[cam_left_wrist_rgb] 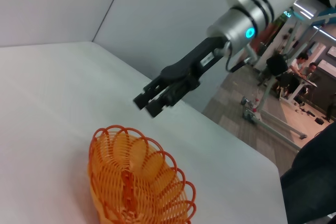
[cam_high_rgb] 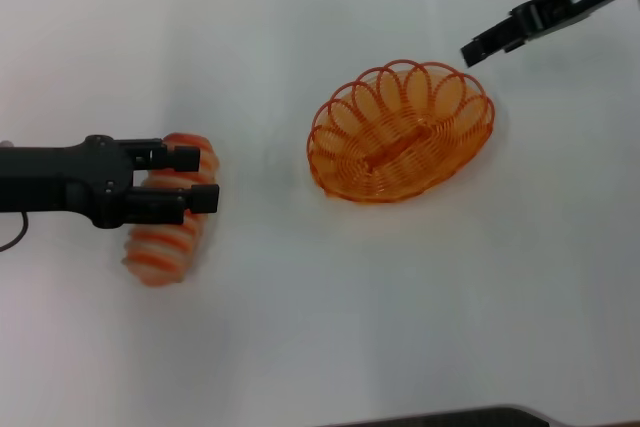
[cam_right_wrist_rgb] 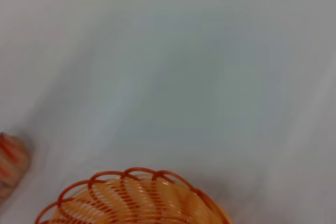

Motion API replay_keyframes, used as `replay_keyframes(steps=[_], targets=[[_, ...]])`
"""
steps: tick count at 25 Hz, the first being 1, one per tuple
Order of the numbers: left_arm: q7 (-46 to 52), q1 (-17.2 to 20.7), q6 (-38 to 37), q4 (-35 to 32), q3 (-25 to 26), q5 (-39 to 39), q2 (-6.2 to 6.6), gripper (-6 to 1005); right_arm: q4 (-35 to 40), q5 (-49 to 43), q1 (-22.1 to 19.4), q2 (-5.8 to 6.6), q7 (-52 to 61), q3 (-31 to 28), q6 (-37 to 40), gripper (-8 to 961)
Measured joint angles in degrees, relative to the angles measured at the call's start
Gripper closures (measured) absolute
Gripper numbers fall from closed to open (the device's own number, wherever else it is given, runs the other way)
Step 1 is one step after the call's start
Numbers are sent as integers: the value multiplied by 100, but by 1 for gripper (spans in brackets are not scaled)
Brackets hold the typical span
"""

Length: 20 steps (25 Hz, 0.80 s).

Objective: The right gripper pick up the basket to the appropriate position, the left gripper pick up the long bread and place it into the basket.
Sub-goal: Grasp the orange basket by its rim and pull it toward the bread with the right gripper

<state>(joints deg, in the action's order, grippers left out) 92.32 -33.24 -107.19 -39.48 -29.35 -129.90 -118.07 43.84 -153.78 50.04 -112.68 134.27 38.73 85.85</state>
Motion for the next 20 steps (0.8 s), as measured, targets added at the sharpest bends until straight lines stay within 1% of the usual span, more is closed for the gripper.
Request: replay_keyframes(steps=[3, 5, 10, 15, 20], targets=[[-18, 12, -1, 9, 0, 0, -25, 220, -300, -16, 39, -21, 128, 382, -398, 247], [-22, 17, 1, 13, 0, 0, -32, 220, -540, -20, 82, -30, 154, 527, -617, 252], [-26, 19, 11, 15, 0, 0, -41, 221, -826, -24, 127, -73, 157, 707, -897, 263], [-29, 0, 25, 11, 0, 0, -41, 221, -1013, -14, 128, -88, 116, 771, -1074, 275], [-30, -4, 82, 10, 0, 0, -41, 221, -1030, 14, 95, -88, 46, 740, -1038, 399]])
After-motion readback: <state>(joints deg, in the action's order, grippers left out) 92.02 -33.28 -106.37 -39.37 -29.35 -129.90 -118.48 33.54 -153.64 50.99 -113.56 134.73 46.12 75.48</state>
